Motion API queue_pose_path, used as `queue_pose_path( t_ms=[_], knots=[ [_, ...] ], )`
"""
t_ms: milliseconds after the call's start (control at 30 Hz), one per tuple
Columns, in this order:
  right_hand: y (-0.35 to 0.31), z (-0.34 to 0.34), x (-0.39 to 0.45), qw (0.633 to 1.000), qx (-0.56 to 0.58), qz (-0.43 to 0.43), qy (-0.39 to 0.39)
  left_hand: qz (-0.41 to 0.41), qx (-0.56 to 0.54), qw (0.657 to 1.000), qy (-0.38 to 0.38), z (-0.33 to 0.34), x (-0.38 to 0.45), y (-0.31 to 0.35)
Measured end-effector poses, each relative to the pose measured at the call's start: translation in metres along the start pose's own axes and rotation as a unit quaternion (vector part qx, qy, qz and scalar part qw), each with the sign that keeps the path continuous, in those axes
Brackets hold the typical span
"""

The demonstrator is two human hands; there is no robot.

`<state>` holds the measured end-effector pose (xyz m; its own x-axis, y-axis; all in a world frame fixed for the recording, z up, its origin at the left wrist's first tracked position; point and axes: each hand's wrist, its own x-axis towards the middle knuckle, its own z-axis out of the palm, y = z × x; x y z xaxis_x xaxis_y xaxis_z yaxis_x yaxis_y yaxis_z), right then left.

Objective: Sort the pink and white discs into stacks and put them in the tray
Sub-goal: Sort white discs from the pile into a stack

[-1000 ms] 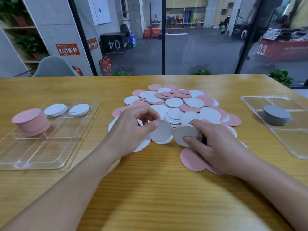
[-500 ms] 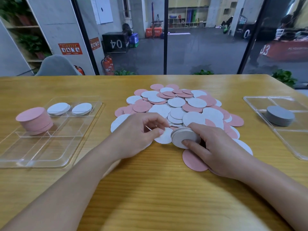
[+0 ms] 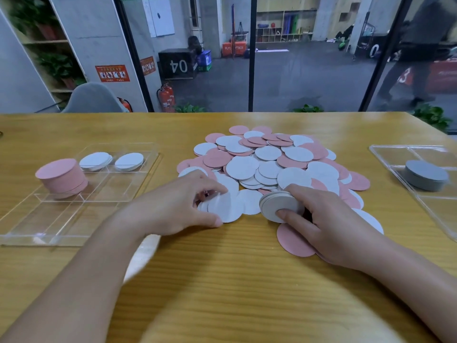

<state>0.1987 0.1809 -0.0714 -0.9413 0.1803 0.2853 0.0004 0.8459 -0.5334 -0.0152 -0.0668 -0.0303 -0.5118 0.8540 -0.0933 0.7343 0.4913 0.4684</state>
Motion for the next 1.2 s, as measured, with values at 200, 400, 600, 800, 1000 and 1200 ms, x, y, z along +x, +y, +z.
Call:
queue_pose_path(
  t_ms=[200,400,600,800,1000,1200],
  knots=[
    [-0.001,-0.001,-0.001,1.0,0.003,-0.002,0.004,0.025,-0.02,0.997,0.066,0.023,0.01,0.015],
    [-0.001,-0.001,-0.001,1.0,0.002,0.002,-0.001,0.06,-0.026,0.991,0.118,0.039,0.014,0.027],
    [-0.003,-0.002,-0.001,1.0,0.004,0.004,0.002,0.101,-0.167,0.969,0.15,0.042,0.013,0.035],
    [-0.008,-0.001,-0.002,1.0,-0.007,-0.02,-0.009,0.164,-0.292,0.94,0.066,0.048,0.013,0.042],
    [-0.004,0.0,-0.001,1.0,-0.008,-0.014,0.004,0.107,-0.228,0.954,0.161,0.04,0.015,0.03],
    [-0.005,0.0,-0.001,1.0,-0.008,-0.016,-0.003,0.016,-0.034,0.99,0.135,0.035,0.019,0.011]
  ],
)
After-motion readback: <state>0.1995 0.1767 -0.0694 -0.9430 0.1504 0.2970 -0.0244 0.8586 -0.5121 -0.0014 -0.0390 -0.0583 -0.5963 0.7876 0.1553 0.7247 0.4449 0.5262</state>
